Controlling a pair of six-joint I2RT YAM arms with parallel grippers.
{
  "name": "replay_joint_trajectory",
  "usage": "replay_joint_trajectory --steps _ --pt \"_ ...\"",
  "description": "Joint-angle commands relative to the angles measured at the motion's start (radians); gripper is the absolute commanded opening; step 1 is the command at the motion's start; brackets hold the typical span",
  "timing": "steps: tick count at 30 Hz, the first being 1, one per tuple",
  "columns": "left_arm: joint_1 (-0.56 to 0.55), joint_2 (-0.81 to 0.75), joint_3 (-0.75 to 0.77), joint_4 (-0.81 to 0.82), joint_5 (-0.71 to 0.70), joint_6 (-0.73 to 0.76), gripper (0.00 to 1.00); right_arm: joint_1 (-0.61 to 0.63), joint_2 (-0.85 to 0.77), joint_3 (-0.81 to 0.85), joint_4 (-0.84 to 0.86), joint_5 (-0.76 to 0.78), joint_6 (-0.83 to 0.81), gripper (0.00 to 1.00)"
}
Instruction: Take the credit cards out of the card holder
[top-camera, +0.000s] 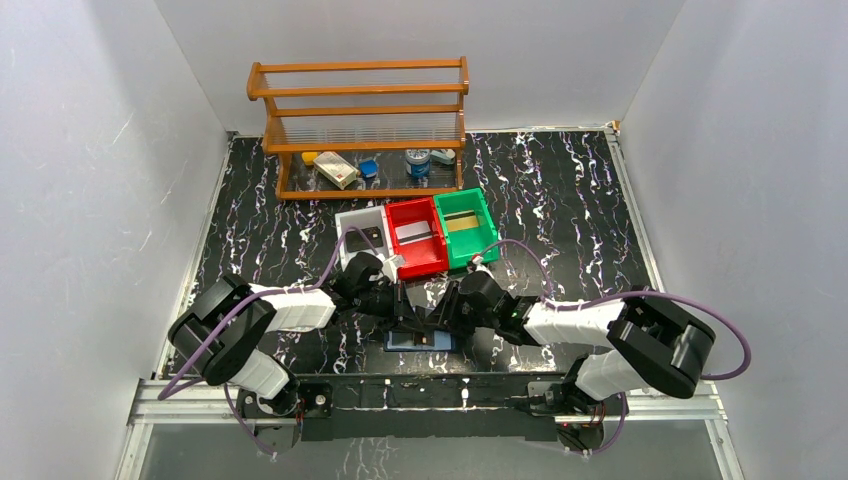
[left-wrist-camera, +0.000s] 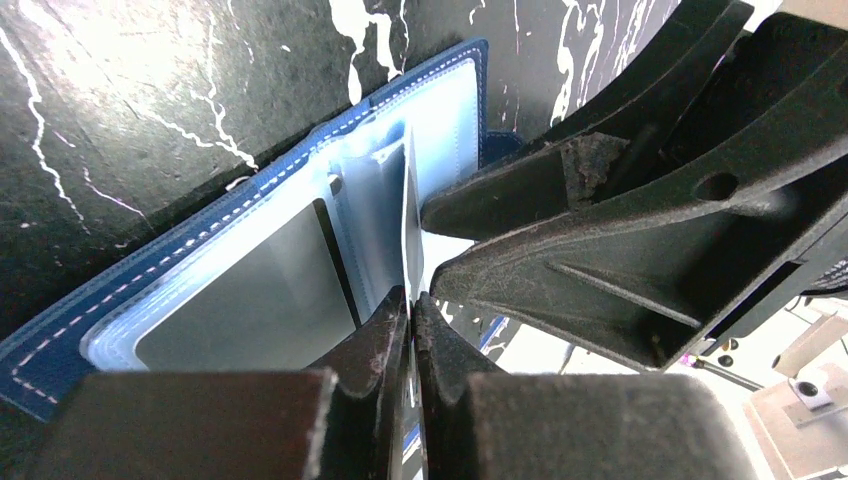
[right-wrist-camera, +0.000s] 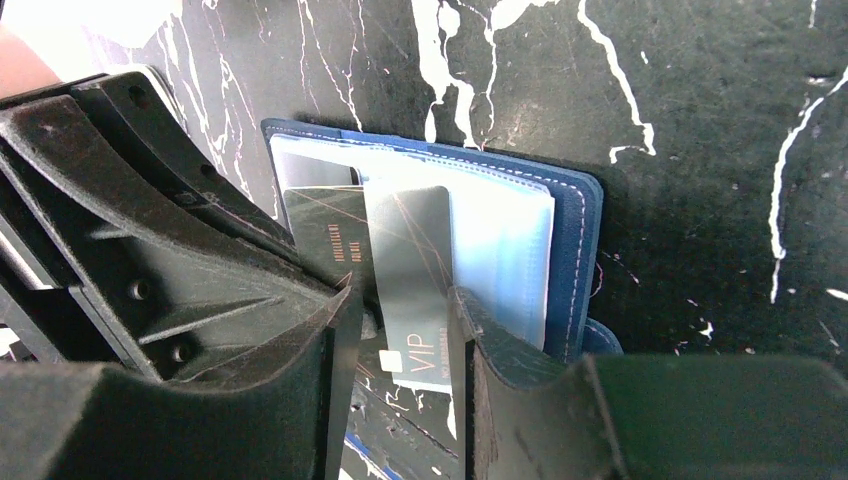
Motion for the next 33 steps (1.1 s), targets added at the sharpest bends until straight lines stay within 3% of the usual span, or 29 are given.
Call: replay_joint_trajectory --steps 1,6,11,24,29,33 --pt "0.002 -0.013 0.003 0.022 -0.037 0.01 0.02 0.004 -0.002 -0.036 -0.081 0.028 -0.009 0.46" --pt "0.001 -0.036 0.007 -0.003 -0.064 0.019 0.03 0.004 -0.004 -0.039 -0.081 0.028 -0.009 0.47" --pt "0.001 -0.036 0.007 0.007 -0.073 0.011 0.13 0.004 -0.006 -0.04 -0.079 0.028 -0.008 0.47" --pt "0.001 0.002 -0.013 0.086 -0.077 -0.054 0.06 0.003 -0.043 -0.066 -0.077 0.055 0.019 0.47" --pt "0.002 0.012 -0.018 0.102 -0.028 -0.049 0.08 0.003 -0.047 -0.073 -0.072 0.061 0.032 0.48" --pt "0.0 0.012 0.012 0.027 0.003 0.007 0.11 0.003 -0.048 -0.079 -0.072 0.07 0.046 0.48"
